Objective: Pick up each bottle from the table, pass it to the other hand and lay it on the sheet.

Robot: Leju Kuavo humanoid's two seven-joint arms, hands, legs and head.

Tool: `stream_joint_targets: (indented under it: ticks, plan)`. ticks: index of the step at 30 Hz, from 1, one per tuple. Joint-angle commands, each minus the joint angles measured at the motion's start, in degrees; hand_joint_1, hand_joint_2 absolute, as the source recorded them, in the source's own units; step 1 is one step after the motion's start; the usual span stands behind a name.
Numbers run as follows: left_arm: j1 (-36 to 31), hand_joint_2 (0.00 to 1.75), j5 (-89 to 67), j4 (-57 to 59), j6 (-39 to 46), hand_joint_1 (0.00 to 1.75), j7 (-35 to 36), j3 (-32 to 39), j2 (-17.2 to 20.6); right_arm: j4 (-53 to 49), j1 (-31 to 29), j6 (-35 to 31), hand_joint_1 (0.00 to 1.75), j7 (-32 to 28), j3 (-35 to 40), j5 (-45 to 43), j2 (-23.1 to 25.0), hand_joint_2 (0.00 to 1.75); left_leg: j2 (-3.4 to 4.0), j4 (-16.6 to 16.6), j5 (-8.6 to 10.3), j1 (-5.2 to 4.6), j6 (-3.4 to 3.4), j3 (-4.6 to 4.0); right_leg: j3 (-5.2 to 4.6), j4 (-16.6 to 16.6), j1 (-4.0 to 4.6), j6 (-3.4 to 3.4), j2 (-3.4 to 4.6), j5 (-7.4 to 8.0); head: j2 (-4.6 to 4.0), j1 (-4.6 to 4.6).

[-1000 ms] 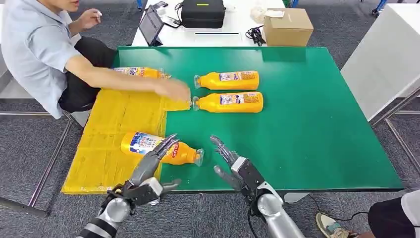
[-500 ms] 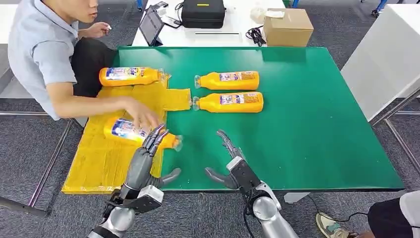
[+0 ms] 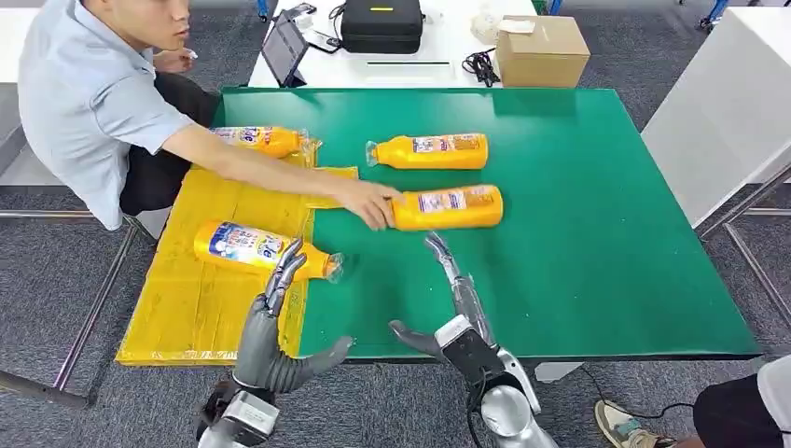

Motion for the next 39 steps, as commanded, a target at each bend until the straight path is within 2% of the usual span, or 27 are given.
stream_joint_targets:
  ticks: [1, 6, 10, 11, 13, 14, 16, 17, 18, 19, 25, 29, 33, 39]
  plan:
    - [0.59, 1.75, 3.09, 0.36, -1.67, 0.0, -0.48, -0.24, -0.63, -4.55, 0.98, -2.21, 0.0, -0.51, -0.53, 1.08, -1.06, 1.75, 0.03, 0.06, -0.16, 0.11, -0.12, 0.24, 0.28, 0.0, 0.12, -0.15, -0.01, -0.14, 0.0, 0.0]
    - [0.54, 1.75, 3.74, 1.14, -0.77, 0.0, -0.42, -0.3, -1.6, -5.13, 1.54, -7.64, 0.0, -2.6, -3.85, 1.87, -0.07, 1.75, -0.03, -0.01, -0.06, 0.05, -0.07, 0.18, 0.21, -0.04, 0.05, -0.09, -0.06, -0.08, 0.0, 0.0]
    - [0.56, 1.75, 3.71, 1.09, -0.76, 0.0, -0.42, -0.4, -1.67, -5.2, 1.63, -7.62, 0.0, -2.58, -3.97, 1.85, -0.26, 1.75, 0.01, -0.01, -0.06, 0.04, -0.07, 0.16, 0.2, -0.04, 0.05, -0.09, -0.01, -0.06, 0.0, 0.0]
    - [0.94, 1.75, 5.43, 0.5, -1.19, 0.0, 0.03, -0.16, -1.98, -6.36, 2.23, -9.62, 0.0, -3.14, -4.27, 3.27, -0.25, 1.75, 0.04, -0.01, -0.12, 0.07, -0.1, 0.26, 0.29, -0.05, 0.08, -0.13, 0.02, -0.09, 0.0, 0.0]
    - [1.62, 1.75, 8.68, -0.09, -1.39, 0.0, 0.7, 0.17, -2.57, -7.52, 3.23, -13.97, 0.0, -1.6, -4.99, 7.08, -1.34, 1.75, 0.01, 0.02, -0.11, 0.07, -0.09, 0.21, 0.25, -0.02, 0.08, -0.12, -0.03, -0.11, 0.0, 0.0]
    - [2.17, 1.75, 10.26, -0.48, -1.88, 0.0, 1.2, 0.41, -2.81, -8.25, 3.98, -14.09, 0.0, -0.2, -5.71, 7.12, -2.02, 1.75, -0.01, 0.05, -0.15, 0.08, -0.12, 0.25, 0.3, 0.01, 0.1, -0.15, -0.06, -0.15, 0.0, 0.0]
    - [2.6, 1.75, 13.41, -0.92, -5.14, 0.0, 1.96, 0.06, -2.32, -7.82, 4.4, -17.72, 0.0, 2.53, -6.63, 13.76, -3.25, 1.75, -0.08, 0.02, -0.12, 0.08, -0.1, 0.24, 0.32, -0.05, 0.09, -0.13, -0.12, -0.14, 0.0, 0.0]
    - [3.02, 1.75, 14.23, -0.81, -6.54, 0.0, 2.29, -0.03, -1.95, -6.23, 4.57, -18.2, 0.0, 5.82, -7.31, 18.11, -5.0, 1.75, -0.06, -0.03, -0.04, 0.03, -0.05, 0.13, 0.17, -0.06, 0.04, -0.07, -0.08, -0.06, 0.0, 0.0]
    - [3.25, 1.75, 14.73, -0.74, -7.4, 0.0, 2.2, -0.15, -1.83, -5.13, 4.73, -18.67, 0.0, 7.17, -7.64, 20.79, -5.9, 0.0, -0.04, -0.02, -0.11, 0.07, -0.07, 0.26, 0.33, -0.1, 0.09, -0.1, -0.07, -0.1, 0.0, 0.0]
    - [3.42, 1.75, 16.71, -0.49, -10.12, 0.0, 2.66, -0.26, -1.61, -3.77, 4.93, -18.85, 0.0, 8.73, -7.99, 23.52, -6.89, 1.75, -0.02, -0.01, -0.16, 0.1, -0.09, 0.35, 0.43, -0.12, 0.12, -0.12, -0.05, -0.13, 0.0, 0.0]
    - [2.21, 1.75, 16.2, 3.63, -12.91, 0.0, 4.71, -1.49, -2.74, 1.41, 4.76, -20.42, 0.0, 12.41, -10.48, 31.56, -11.58, 1.75, -0.12, -0.07, -0.09, 0.05, -0.05, 0.3, 0.41, -0.18, 0.07, -0.09, -0.14, -0.09, 0.0, 0.0]
    - [-0.04, 1.75, 18.56, 6.21, -14.34, 0.0, 6.75, -2.58, -3.61, 8.45, -1.4, -19.08, 0.0, 14.32, -10.87, 34.16, -13.84, 1.75, 0.03, -0.06, -0.05, -0.01, -0.03, 0.22, 0.28, -0.15, 0.02, -0.06, 0.01, 0.0, 0.0, -0.02]
    - [-0.64, 1.75, 19.22, 7.63, -10.23, 0.0, 6.83, -1.55, -5.56, 14.54, -5.79, -16.19, 0.0, 16.16, -8.47, 36.34, -14.51, 1.75, 0.2, -0.01, -0.11, 0.06, -0.07, 0.3, 0.35, -0.15, 0.1, -0.12, 0.16, 0.03, 0.0, -0.02]
    - [-1.64, 1.75, 19.52, 8.16, -5.81, 0.0, 5.47, -1.78, -5.58, 19.68, -11.56, -15.36, 0.0, 16.93, -5.27, 37.17, -15.47, 1.75, 0.28, -0.03, -0.1, 0.05, -0.05, 0.36, 0.37, -0.14, 0.09, -0.13, 0.22, 0.02, 0.0, -0.02]
